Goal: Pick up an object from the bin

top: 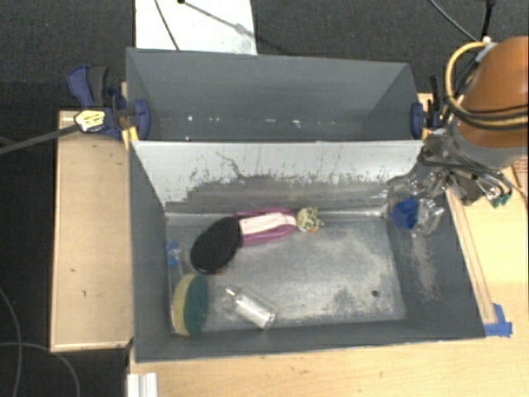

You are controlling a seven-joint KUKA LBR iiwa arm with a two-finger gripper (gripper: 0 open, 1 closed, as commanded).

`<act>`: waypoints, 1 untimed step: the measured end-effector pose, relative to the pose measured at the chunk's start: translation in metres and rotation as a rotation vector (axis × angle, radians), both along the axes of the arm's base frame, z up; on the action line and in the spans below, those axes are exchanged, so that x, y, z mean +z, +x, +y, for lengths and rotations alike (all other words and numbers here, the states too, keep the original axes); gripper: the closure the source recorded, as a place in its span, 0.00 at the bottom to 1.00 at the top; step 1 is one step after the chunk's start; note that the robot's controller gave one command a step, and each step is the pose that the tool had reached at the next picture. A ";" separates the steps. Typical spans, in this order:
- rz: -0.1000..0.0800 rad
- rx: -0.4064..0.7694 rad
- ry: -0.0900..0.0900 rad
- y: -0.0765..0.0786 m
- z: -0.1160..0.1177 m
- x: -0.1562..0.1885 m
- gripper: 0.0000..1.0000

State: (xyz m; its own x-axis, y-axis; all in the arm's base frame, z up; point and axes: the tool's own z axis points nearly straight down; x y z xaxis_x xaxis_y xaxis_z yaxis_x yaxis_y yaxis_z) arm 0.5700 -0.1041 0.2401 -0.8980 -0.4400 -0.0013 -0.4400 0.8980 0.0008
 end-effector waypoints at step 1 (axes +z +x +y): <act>0.000 -0.002 0.000 0.000 0.000 0.000 1.00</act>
Offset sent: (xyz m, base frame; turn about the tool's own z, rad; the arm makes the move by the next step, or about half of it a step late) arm 0.0000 0.0000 0.0000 0.0000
